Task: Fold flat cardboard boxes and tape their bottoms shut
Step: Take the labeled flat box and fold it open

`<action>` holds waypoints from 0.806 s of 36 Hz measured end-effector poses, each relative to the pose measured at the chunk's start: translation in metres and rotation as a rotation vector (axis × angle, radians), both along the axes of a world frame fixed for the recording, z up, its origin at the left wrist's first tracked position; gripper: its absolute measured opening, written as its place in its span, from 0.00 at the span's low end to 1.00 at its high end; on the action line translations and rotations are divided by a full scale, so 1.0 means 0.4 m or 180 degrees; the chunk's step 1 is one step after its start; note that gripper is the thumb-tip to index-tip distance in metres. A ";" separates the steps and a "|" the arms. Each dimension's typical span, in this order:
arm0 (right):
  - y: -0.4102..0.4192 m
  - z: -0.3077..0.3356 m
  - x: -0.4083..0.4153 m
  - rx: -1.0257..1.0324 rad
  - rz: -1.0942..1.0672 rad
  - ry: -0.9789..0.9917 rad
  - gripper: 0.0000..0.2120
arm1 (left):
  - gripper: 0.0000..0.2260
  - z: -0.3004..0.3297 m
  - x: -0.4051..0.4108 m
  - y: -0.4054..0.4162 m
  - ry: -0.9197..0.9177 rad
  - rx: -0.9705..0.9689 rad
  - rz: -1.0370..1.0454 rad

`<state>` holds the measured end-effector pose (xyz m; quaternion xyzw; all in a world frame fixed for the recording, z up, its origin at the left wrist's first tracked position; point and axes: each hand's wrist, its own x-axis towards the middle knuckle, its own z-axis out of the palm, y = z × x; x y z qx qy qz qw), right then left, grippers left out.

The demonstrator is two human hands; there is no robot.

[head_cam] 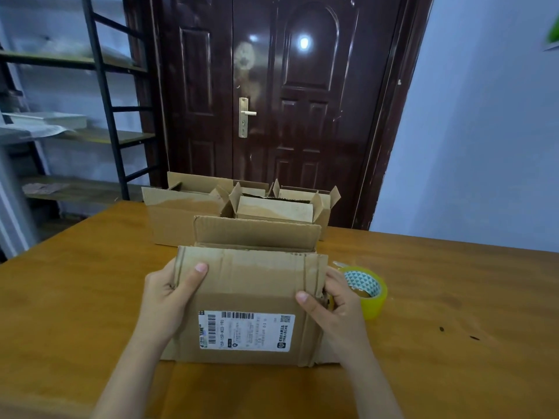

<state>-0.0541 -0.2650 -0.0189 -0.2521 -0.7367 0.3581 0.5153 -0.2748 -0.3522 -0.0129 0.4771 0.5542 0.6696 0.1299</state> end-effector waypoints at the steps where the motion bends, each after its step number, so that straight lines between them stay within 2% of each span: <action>1: 0.000 0.002 0.000 0.0037 -0.0016 -0.0007 0.17 | 0.09 0.003 0.002 -0.002 -0.0025 -0.0029 0.0003; 4: 0.005 0.001 -0.002 0.0157 -0.0078 -0.0064 0.15 | 0.08 0.012 0.012 -0.004 -0.0231 -0.0120 -0.0127; 9: 0.004 -0.006 -0.020 0.0086 -0.0297 -0.0128 0.10 | 0.25 0.025 0.015 -0.007 -0.0529 -0.0127 -0.0248; 11: -0.005 -0.008 -0.033 -0.0014 -0.0443 -0.0200 0.10 | 0.28 0.026 0.011 -0.008 -0.0545 -0.0154 -0.0282; 14: -0.021 -0.014 -0.048 -0.0196 -0.0577 -0.0294 0.15 | 0.23 0.027 0.002 -0.006 -0.0423 -0.0248 -0.0263; 18: -0.022 -0.014 -0.048 -0.0552 -0.0473 -0.0072 0.29 | 0.21 0.034 -0.010 -0.004 -0.0158 -0.0429 -0.0349; 23: -0.025 -0.002 -0.047 -0.0770 -0.0288 -0.0135 0.31 | 0.21 0.038 -0.014 -0.003 -0.0214 -0.0512 -0.0369; 25: -0.017 0.007 -0.042 -0.1087 -0.0156 -0.0062 0.32 | 0.21 0.041 -0.014 -0.002 -0.0256 -0.0569 -0.0330; 29: 0.026 0.039 -0.030 -0.1609 0.0046 -0.0043 0.41 | 0.21 0.051 -0.016 0.005 -0.0116 -0.0628 -0.0227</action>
